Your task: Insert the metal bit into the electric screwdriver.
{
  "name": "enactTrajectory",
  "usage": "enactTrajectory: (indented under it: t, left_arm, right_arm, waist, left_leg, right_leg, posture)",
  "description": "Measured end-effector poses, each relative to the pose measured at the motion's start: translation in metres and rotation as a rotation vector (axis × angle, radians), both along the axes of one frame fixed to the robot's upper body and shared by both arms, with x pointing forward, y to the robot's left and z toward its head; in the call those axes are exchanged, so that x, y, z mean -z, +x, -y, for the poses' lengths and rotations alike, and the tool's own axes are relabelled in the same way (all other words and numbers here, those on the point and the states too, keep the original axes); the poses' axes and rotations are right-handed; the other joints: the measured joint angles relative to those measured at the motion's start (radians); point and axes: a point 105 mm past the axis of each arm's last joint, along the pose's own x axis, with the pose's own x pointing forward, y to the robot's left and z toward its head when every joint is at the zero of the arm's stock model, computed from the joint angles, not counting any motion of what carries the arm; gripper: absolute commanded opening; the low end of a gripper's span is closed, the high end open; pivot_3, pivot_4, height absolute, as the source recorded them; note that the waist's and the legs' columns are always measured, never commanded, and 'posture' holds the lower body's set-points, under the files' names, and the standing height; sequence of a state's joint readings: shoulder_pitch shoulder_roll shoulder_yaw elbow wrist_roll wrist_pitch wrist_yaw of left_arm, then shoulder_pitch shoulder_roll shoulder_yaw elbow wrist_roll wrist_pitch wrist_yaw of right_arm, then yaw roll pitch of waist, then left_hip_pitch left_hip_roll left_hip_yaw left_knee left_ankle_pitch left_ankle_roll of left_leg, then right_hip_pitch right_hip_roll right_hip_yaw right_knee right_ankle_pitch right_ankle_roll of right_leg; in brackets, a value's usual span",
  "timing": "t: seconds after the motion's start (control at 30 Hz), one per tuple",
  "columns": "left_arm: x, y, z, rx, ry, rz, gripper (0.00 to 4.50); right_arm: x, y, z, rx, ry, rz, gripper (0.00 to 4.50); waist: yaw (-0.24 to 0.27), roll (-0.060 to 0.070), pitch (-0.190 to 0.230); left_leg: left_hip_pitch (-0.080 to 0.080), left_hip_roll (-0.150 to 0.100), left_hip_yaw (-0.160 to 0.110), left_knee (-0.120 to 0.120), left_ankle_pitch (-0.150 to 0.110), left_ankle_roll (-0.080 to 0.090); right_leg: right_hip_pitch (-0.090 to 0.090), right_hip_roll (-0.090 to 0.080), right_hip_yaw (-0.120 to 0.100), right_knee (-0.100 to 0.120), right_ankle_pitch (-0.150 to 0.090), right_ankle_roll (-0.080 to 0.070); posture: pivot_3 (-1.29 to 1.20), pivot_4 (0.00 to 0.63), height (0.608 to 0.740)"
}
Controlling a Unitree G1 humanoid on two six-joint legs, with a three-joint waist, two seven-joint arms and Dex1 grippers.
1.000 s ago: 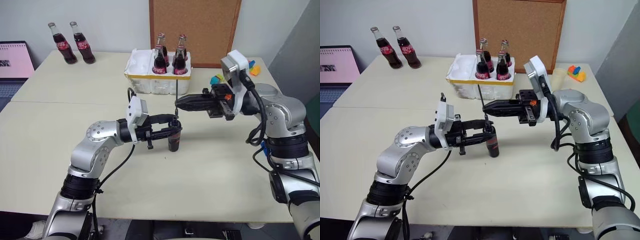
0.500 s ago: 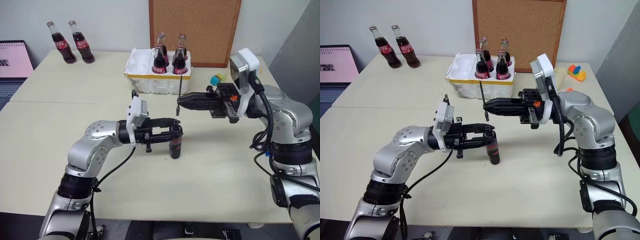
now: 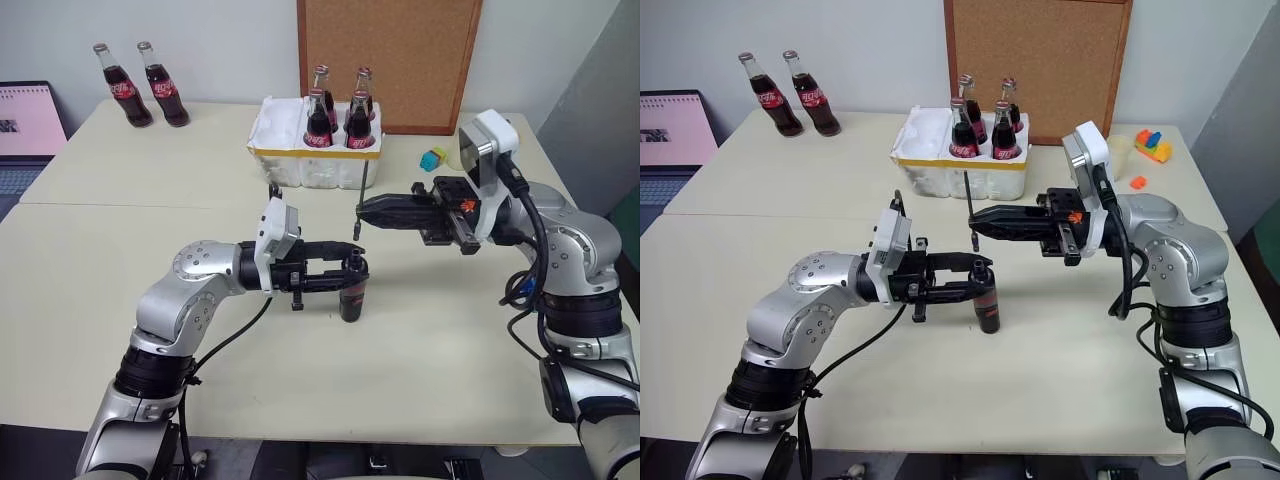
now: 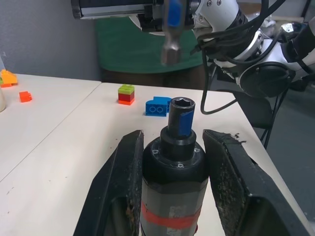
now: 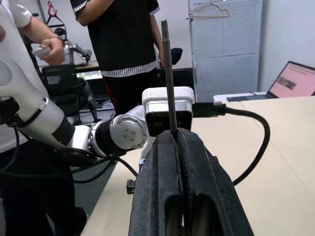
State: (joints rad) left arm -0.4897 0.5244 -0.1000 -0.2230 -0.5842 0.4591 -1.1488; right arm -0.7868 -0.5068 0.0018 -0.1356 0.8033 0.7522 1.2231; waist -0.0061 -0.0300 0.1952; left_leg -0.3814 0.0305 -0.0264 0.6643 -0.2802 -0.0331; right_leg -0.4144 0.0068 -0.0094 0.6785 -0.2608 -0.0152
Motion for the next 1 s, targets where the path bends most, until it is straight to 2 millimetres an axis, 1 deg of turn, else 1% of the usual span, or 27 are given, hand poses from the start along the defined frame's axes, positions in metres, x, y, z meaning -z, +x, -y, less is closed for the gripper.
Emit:
enactTrajectory:
  t: [0.1, 0.3, 0.5, 0.67, 0.87, 1.0]
  left_arm:
    - [0.0, -0.001, 0.0, 0.002, -0.001, 0.006, 1.53]
    - [0.002, -0.003, -0.002, 0.012, -0.003, 0.02, 1.53]
    - [0.003, -0.005, -0.003, 0.014, -0.004, 0.029, 1.53]
    - [0.003, -0.006, -0.004, 0.014, 0.001, 0.031, 1.53]
    - [0.003, -0.006, -0.005, 0.014, 0.003, 0.031, 1.53]
    - [0.003, -0.006, -0.004, 0.014, 0.003, 0.03, 1.53]
  right_arm:
    - [0.002, -0.004, 0.0, -0.018, -0.006, -0.023, 0.0]
    - [0.0, -0.013, -0.003, -0.052, -0.018, -0.028, 0.0]
    - [0.001, -0.013, -0.007, -0.052, -0.023, -0.031, 0.0]
    - [-0.002, -0.013, -0.012, -0.07, -0.03, -0.006, 0.0]
    - [0.004, -0.01, -0.011, -0.097, -0.045, -0.018, 0.0]
    - [0.008, -0.002, -0.005, -0.082, -0.067, -0.004, 0.0]
  waist:
    - [0.0, 0.0, 0.0]
    - [0.0, 0.0, 0.0]
    - [0.0, 0.0, 0.0]
    - [0.0, 0.0, 0.0]
    - [0.0, 0.0, 0.0]
    - [0.0, 0.0, 0.0]
  left_leg:
    - [0.0, 0.0, 0.0, 0.0, 0.0, 0.0]
    - [0.0, 0.0, 0.0, 0.0, 0.0, 0.0]
    - [0.0, 0.0, 0.0, 0.0, 0.0, 0.0]
    - [0.0, 0.0, 0.0, 0.0, 0.0, 0.0]
    - [0.0, 0.0, 0.0, 0.0, 0.0, 0.0]
    - [0.0, 0.0, 0.0, 0.0, 0.0, 0.0]
  right_leg:
    - [0.0, 0.0, 0.0, 0.0, 0.0, 0.0]
    - [0.0, 0.0, 0.0, 0.0, 0.0, 0.0]
    - [0.0, 0.0, 0.0, 0.0, 0.0, 0.0]
    - [0.0, 0.0, 0.0, 0.0, 0.0, 0.0]
    - [0.0, 0.0, 0.0, 0.0, 0.0, 0.0]
    - [0.0, 0.0, 0.0, 0.0, 0.0, 0.0]
  posture:
    - [0.0, 0.15, 0.74]
    - [0.0, 0.15, 0.74]
    - [0.0, 0.15, 0.74]
    - [0.0, 0.15, 0.74]
    - [0.0, 0.15, 0.74]
    - [0.0, 0.15, 0.74]
